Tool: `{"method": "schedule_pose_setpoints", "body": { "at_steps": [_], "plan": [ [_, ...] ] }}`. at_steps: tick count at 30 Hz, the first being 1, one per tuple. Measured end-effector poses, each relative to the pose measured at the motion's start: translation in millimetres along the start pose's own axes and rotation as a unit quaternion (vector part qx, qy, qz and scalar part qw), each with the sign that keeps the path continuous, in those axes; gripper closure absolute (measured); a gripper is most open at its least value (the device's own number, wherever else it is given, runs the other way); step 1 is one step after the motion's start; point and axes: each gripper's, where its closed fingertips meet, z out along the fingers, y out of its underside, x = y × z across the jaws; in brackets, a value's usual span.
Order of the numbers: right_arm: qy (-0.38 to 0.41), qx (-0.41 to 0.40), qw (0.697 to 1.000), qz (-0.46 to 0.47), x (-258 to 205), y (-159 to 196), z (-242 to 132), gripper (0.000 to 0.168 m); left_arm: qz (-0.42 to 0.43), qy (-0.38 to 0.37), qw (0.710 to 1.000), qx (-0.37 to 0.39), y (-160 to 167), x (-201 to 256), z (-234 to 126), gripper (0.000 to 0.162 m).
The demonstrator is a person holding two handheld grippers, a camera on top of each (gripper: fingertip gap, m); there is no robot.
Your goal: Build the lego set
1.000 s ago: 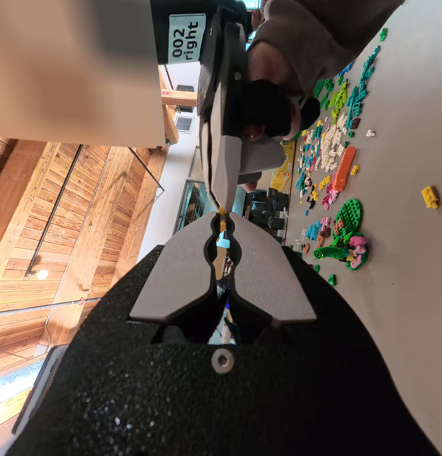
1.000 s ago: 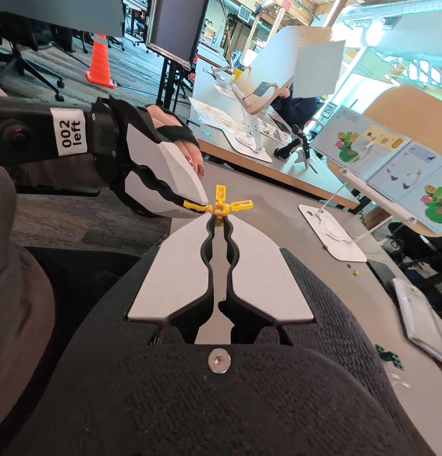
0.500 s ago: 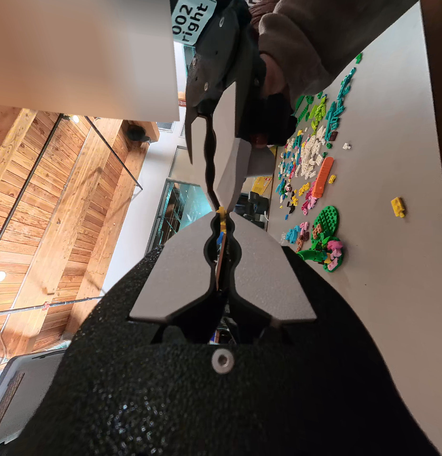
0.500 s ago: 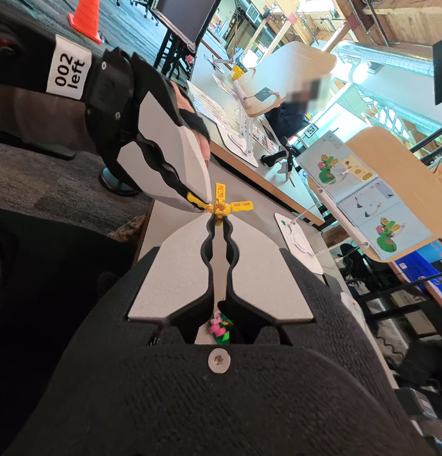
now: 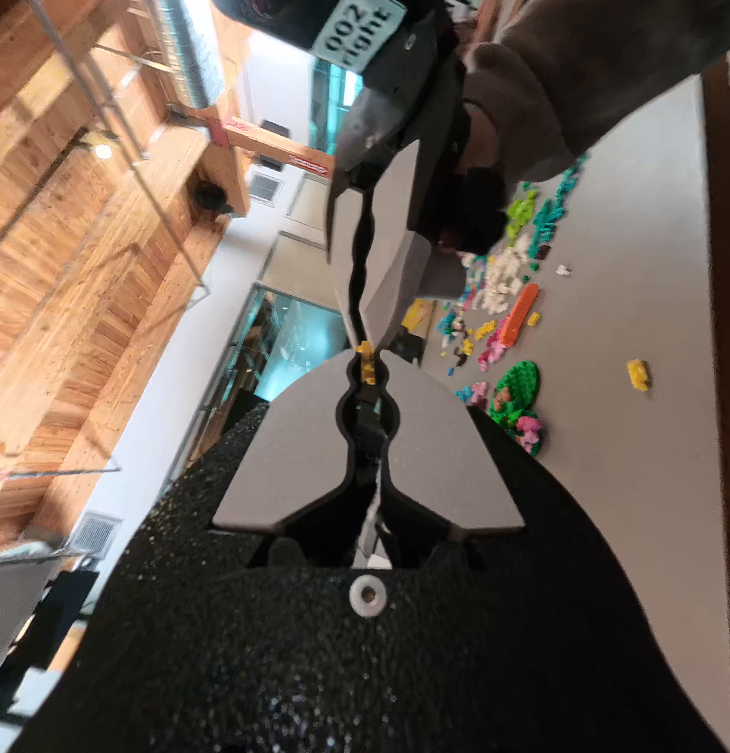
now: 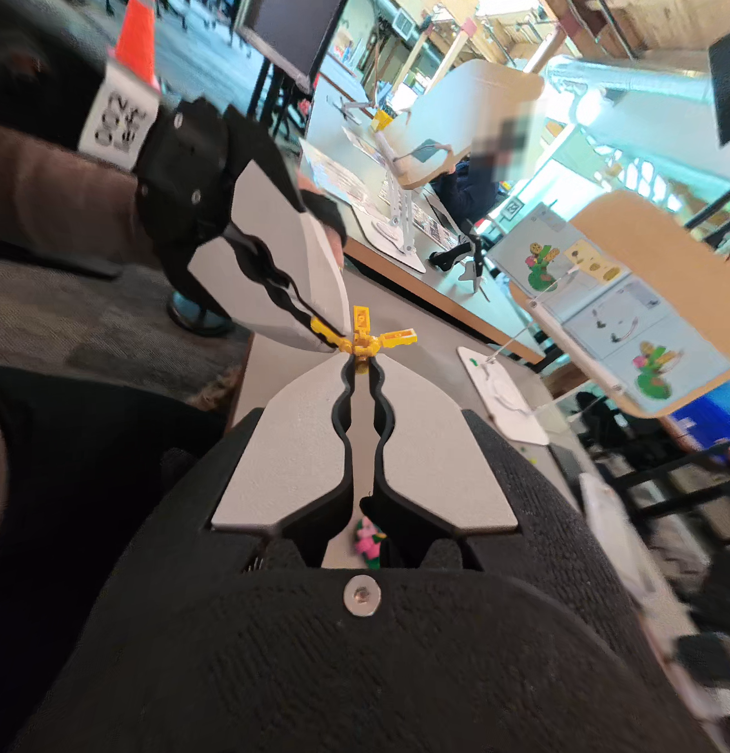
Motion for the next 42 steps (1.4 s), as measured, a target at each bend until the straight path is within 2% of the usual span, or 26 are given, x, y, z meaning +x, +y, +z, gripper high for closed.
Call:
{"method": "schedule_pose_setpoints", "body": {
  "at_steps": [1, 3, 4, 8, 15, 21, 31, 34, 37, 42],
  "plan": [
    [-0.002, 0.003, 0.999, 0.032, 2, 0, 0, 0.164, 0.004, -0.02, 1.0, -0.001, 1, -4, 0, 0.144],
    [-0.008, 0.009, 0.995, 0.098, 7, 0, 1, 0.164, 0.029, -0.02, 0.999, -0.029, 9, -2, 3, 0.118],
    [-0.021, 0.013, 0.991, 0.132, 7, 0, 1, 0.164, 0.044, -0.028, 0.998, -0.04, 11, -2, 4, 0.111],
    [-0.049, 0.034, 0.974, 0.219, 7, -3, 1, 0.164, 0.094, -0.06, 0.992, -0.06, 11, -5, 8, 0.122],
    [-0.091, 0.028, 0.967, 0.238, -8, -2, 6, 0.164, 0.103, -0.073, 0.989, -0.081, 14, -3, 12, 0.138],
    [-0.096, 0.028, 0.958, 0.268, -7, 0, 8, 0.164, 0.113, -0.072, 0.987, -0.092, 18, -1, 12, 0.141],
    [-0.092, 0.018, 0.944, 0.316, -5, 10, 13, 0.164, 0.083, -0.056, 0.99, -0.102, 27, 5, 12, 0.143],
    [-0.071, 0.011, 0.951, 0.3, 3, 14, 10, 0.163, 0.064, -0.04, 0.991, -0.109, 34, 9, 13, 0.144],
    [-0.041, -0.023, 0.966, 0.253, 18, 27, -2, 0.151, -0.002, -0.019, 0.995, -0.096, 38, 14, 12, 0.143],
    [-0.097, -0.103, 0.973, 0.18, 2, 55, -15, 0.141, -0.113, 0.009, 0.992, -0.062, 44, 20, 12, 0.143]
  ]
}}
